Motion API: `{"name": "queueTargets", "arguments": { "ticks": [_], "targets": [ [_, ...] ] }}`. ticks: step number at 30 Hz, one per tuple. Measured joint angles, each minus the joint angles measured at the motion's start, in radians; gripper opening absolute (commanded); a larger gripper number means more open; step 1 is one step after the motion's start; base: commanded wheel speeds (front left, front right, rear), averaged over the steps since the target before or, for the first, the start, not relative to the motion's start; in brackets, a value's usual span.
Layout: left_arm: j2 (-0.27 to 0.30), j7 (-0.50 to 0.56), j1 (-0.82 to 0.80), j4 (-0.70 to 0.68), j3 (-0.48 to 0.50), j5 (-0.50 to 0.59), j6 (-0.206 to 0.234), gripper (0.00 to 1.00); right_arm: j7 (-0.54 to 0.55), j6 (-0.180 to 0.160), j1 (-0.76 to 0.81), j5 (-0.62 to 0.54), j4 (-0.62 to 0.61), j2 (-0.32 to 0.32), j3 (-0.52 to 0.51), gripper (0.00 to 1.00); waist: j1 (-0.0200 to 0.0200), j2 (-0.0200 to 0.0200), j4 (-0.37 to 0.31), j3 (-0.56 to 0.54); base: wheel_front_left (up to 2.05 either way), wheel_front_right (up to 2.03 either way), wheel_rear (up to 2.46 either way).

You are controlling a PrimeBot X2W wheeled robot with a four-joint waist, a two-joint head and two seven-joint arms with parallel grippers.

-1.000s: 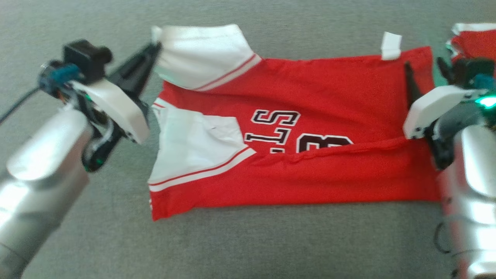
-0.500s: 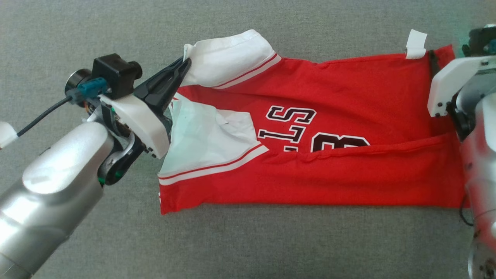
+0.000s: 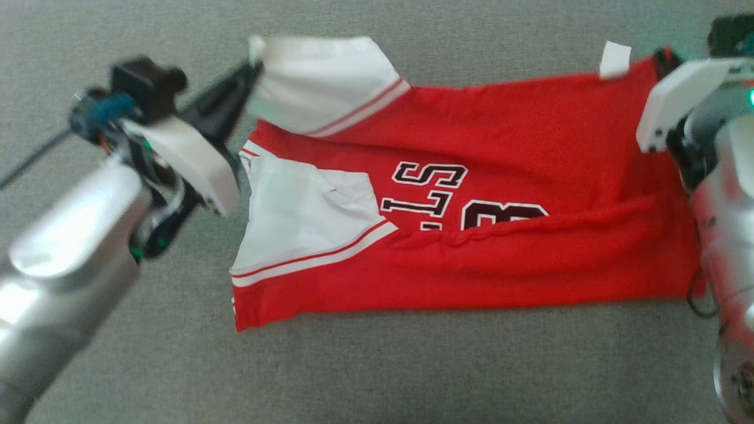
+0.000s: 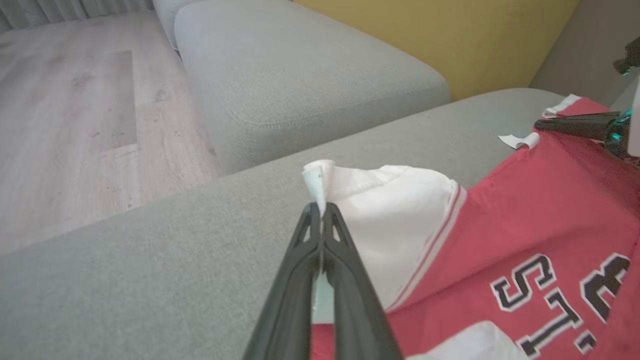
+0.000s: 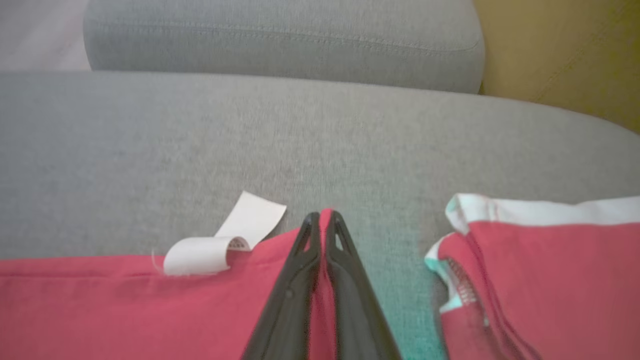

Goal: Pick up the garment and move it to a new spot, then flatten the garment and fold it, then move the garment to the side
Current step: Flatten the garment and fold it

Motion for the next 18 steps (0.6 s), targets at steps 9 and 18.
{"name": "queueTargets", "arguments": {
  "ticks": [9, 18],
  "targets": [
    [-0.008, -0.03, -0.163, 0.139, 0.031, 0.045, -0.003, 0.0, -0.105, 0.0, -0.137, 0.209, -0.055, 0.011, 0.094, 0.0, 0.0001, 0.0, -0.029, 0.034, 0.0, 0.0, 0.0],
    [-0.08, -0.132, -0.294, 0.309, 0.023, 0.137, -0.025, 0.0, -0.195, 0.0, -0.184, 0.328, -0.063, 0.014, 0.133, 0.0, 0.0002, 0.0, -0.045, 0.056, 0.0, 0.0, 0.0]
  ]
}}
